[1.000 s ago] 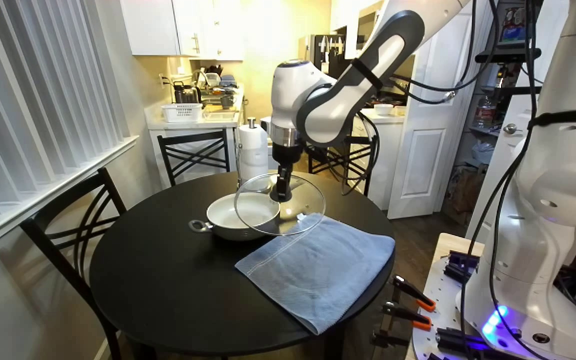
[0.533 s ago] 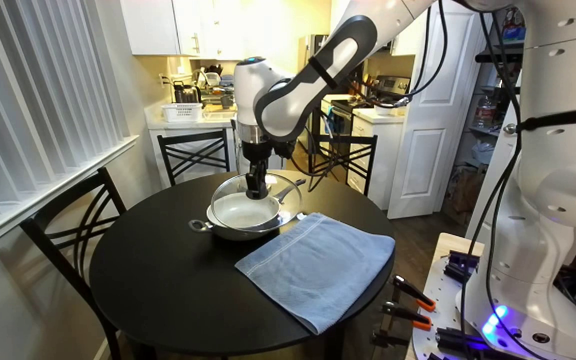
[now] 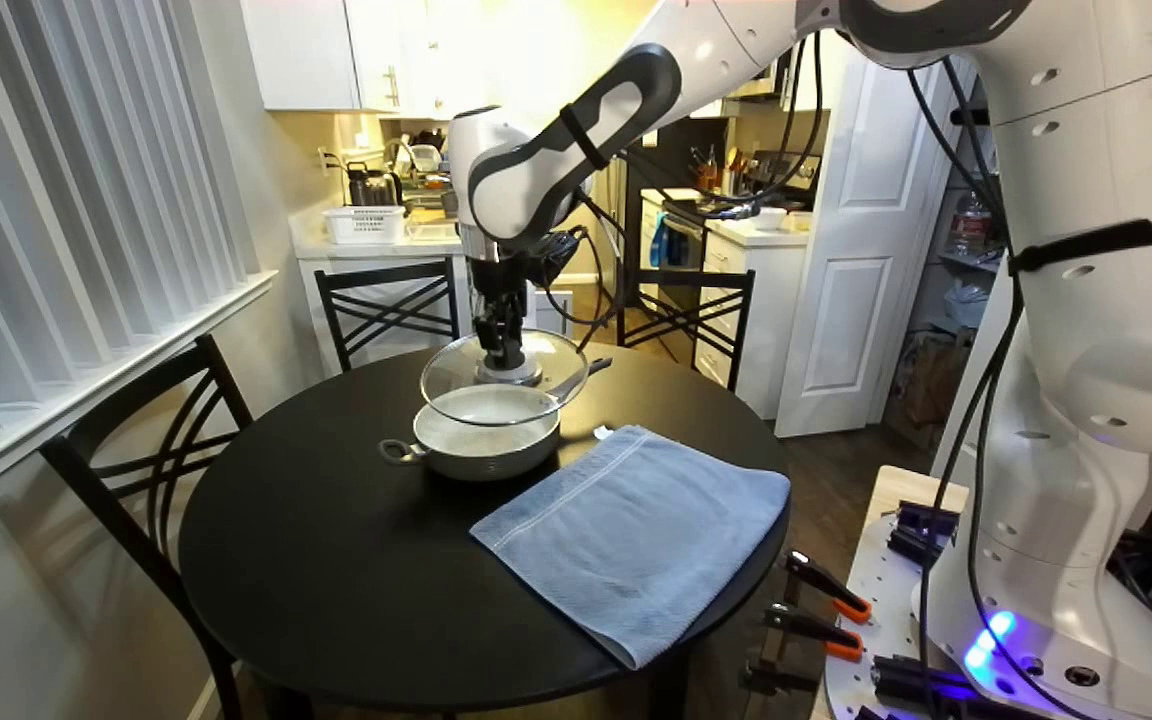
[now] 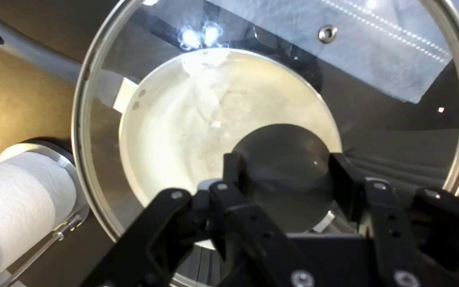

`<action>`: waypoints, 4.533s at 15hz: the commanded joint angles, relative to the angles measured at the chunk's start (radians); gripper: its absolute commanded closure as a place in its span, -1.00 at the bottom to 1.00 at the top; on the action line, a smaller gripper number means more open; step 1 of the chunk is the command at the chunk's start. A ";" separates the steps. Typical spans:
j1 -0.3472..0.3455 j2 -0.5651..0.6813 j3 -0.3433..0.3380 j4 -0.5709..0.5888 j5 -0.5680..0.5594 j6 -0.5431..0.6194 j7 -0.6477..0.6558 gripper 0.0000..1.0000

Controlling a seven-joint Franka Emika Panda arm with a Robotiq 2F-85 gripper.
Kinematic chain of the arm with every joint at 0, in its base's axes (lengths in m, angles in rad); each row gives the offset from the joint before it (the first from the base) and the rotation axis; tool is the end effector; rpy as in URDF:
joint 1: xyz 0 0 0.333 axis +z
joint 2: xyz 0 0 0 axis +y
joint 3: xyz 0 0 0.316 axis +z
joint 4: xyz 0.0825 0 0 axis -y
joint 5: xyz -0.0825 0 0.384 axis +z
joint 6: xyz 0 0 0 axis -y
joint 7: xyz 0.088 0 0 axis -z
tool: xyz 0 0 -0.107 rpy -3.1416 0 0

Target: Pick up the lid, then put it on the pot

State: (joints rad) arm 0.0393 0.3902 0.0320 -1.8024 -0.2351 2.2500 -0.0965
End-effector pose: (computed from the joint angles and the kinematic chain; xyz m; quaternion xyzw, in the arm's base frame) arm 0.6500 0.0383 0.3361 0.9840 0.1526 0.0278 0.0877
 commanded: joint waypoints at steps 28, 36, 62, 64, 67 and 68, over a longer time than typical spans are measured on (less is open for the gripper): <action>-0.106 0.408 0.044 0.443 0.208 -0.072 -0.203 0.35; -0.106 0.475 0.035 0.553 0.212 -0.064 -0.177 0.35; -0.110 0.524 -0.002 0.611 0.191 -0.100 -0.184 0.35; -0.109 0.513 -0.002 0.588 0.190 -0.087 -0.184 0.35; -0.116 0.485 0.004 0.541 0.196 -0.058 -0.190 0.35; -0.116 0.476 0.005 0.525 0.196 -0.053 -0.192 0.35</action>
State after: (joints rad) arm -0.0645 0.9485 0.0239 -1.1618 -0.0397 2.1682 -0.2578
